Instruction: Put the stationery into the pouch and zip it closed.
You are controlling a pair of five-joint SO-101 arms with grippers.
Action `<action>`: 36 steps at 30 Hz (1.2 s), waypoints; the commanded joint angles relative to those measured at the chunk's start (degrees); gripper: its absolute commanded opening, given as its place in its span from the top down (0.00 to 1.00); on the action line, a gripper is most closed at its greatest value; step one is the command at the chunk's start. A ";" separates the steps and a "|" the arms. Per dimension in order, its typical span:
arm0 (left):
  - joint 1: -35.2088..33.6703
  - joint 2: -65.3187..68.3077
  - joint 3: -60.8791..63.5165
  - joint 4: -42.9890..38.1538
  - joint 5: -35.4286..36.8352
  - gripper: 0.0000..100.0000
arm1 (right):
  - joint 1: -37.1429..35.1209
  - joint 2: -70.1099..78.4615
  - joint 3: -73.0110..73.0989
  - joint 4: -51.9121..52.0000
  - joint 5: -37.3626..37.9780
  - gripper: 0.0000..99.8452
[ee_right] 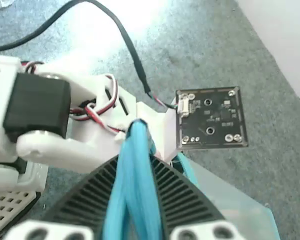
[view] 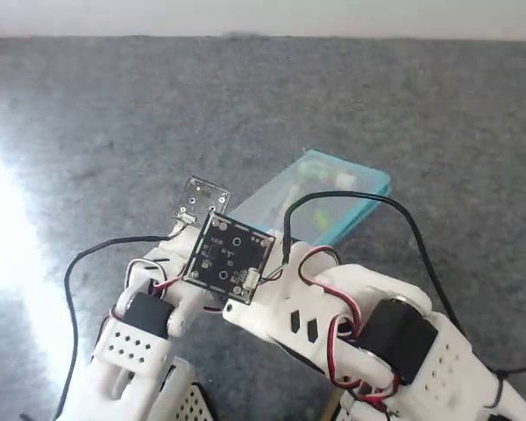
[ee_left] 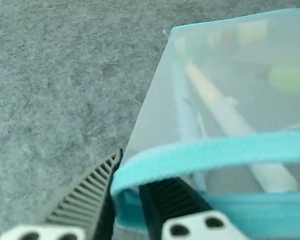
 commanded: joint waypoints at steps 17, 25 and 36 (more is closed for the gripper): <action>-14.86 -0.88 -3.47 0.44 4.48 0.99 | 9.10 -8.31 6.95 9.10 3.08 0.99; -19.78 -0.88 -4.53 2.11 5.36 0.99 | 15.08 -8.75 21.36 -2.24 2.29 0.99; -16.70 -0.44 -4.35 1.67 6.77 0.99 | 2.59 4.18 8.62 -8.40 -0.62 0.99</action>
